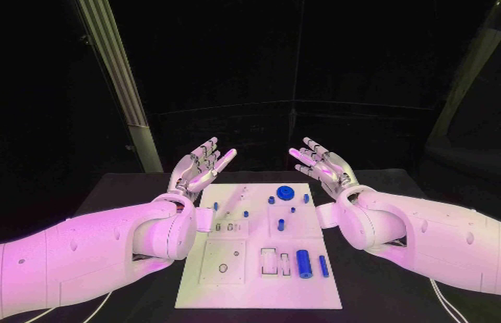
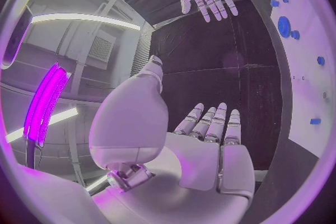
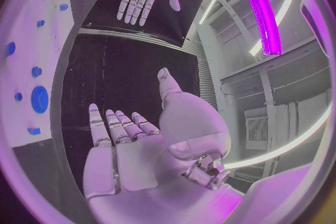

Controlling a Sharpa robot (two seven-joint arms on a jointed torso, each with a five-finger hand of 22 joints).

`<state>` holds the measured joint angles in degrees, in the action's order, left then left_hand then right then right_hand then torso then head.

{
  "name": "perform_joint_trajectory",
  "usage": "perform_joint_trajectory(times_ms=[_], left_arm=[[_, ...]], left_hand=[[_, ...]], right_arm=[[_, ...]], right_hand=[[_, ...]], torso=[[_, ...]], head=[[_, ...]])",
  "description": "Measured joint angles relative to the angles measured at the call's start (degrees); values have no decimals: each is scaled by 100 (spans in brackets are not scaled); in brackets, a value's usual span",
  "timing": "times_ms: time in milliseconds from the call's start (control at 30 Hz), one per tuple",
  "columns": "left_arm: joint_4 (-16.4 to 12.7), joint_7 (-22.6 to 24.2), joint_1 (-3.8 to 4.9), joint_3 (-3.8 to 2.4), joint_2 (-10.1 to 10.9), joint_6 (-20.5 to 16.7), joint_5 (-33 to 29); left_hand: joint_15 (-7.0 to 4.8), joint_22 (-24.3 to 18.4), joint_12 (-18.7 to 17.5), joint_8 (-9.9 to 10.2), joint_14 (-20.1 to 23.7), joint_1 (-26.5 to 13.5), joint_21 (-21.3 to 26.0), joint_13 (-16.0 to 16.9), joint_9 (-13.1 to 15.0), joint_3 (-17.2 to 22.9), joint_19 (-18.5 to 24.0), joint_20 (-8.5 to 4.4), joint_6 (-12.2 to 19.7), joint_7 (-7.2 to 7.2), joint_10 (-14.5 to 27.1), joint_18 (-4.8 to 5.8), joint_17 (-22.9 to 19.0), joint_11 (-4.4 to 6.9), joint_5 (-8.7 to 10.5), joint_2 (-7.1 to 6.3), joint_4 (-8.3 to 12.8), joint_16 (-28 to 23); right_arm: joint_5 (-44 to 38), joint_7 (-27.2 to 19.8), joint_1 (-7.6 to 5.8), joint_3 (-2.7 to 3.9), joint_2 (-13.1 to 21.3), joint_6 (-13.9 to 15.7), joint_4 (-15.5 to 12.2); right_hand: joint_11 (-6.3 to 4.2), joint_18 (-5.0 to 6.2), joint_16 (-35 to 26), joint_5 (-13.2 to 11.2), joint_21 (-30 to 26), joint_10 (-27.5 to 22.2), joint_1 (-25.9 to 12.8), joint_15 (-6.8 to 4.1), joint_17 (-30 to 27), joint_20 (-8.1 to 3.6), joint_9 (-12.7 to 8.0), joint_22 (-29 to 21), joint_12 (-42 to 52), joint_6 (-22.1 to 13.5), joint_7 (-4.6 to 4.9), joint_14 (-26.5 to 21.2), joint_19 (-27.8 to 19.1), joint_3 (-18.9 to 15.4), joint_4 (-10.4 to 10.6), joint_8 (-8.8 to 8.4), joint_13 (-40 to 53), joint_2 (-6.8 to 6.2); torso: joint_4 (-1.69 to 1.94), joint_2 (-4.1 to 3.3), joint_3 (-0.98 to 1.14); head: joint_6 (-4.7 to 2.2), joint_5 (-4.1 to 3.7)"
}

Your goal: Assemble the parts on the task board

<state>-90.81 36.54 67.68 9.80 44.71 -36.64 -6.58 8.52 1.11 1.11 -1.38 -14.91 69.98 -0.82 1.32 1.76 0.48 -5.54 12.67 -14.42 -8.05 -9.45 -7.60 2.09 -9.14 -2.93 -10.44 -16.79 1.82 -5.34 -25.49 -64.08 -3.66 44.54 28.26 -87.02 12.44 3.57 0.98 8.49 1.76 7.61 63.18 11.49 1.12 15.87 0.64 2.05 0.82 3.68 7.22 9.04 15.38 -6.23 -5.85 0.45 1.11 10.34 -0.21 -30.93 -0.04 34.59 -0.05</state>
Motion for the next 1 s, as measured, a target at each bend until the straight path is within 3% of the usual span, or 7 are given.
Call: perform_joint_trajectory(times_ms=[167,333,433,500,633,867,1000], left_arm=[[-1,93,0,2,0,86,-72],[29,149,28,6,119,194,-120],[127,175,94,5,300,251,-160],[123,185,122,3,336,291,-178],[58,200,161,3,379,387,-167],[-175,210,190,3,606,518,-75],[-414,210,193,3,768,580,-29]], left_hand=[[71,22,23,-22,-216,98,-35,18,11,17,-58,66,-90,-13,-101,1,34,-101,0,37,-30,52],[204,108,116,-137,-1071,244,-212,73,67,164,-448,189,-553,-30,-615,0,156,-227,0,183,-27,286],[319,414,468,-381,-2524,381,-784,233,191,319,-1835,382,-1545,-89,-2027,-12,358,-416,1,481,18,758],[281,607,767,-568,-3120,491,-1218,347,276,358,-2824,394,-2320,-185,-3264,-130,418,-386,1,610,59,961],[127,698,849,-717,-3777,612,-1521,328,332,316,-3531,356,-3224,-337,-4025,-218,442,-262,1,732,168,1106],[-8,692,849,-731,-4240,704,-1654,266,273,254,-4006,228,-3597,-474,-4473,-217,476,-172,1,822,335,1106],[-31,658,849,-705,-4332,726,-1654,261,249,214,-4094,212,-3698,-503,-4587,-217,490,-139,1,843,375,1093]], right_arm=[[-216,120,-65,-52,-4,-537,49],[-660,167,-91,-70,-14,-796,299],[-1145,141,-125,-69,107,-711,484],[-1480,131,-171,-66,137,-651,530],[-2125,129,-265,-62,142,-602,562],[-3610,248,-499,-58,166,-608,691],[-4577,502,-696,-47,128,-630,726]], right_hand=[[104,0,67,1,97,289,347,93,37,70,45,47,71,289,11,288,235,80,-202,70,39,16],[138,233,387,-30,452,1719,804,99,173,64,187,214,400,1365,85,1745,1278,249,-557,335,175,18],[82,366,576,-30,683,2657,1010,22,224,58,275,300,590,2223,148,2665,1883,352,-731,523,229,17],[15,448,668,-30,845,3281,1132,-60,231,28,318,350,672,2890,206,3284,2302,425,-836,629,233,-2],[-96,535,706,-30,1075,4115,1237,-204,238,-63,324,399,677,3787,343,4137,2893,550,-960,665,233,-52],[-276,625,799,56,1430,5024,1366,-461,273,-298,323,486,614,4693,536,5207,3642,783,-1047,686,232,-133],[-380,625,834,106,1681,5406,1408,-610,306,-459,323,577,554,5014,500,5723,4009,902,-1066,686,239,-176]], torso=[[0,0,0],[-11,-9,-4],[-29,-49,-16],[-32,-81,-21],[-31,-144,-18],[-7,-263,10],[10,-365,9]], head=[[0,-1],[22,9],[37,29],[37,34],[38,36],[11,34],[-14,2]])
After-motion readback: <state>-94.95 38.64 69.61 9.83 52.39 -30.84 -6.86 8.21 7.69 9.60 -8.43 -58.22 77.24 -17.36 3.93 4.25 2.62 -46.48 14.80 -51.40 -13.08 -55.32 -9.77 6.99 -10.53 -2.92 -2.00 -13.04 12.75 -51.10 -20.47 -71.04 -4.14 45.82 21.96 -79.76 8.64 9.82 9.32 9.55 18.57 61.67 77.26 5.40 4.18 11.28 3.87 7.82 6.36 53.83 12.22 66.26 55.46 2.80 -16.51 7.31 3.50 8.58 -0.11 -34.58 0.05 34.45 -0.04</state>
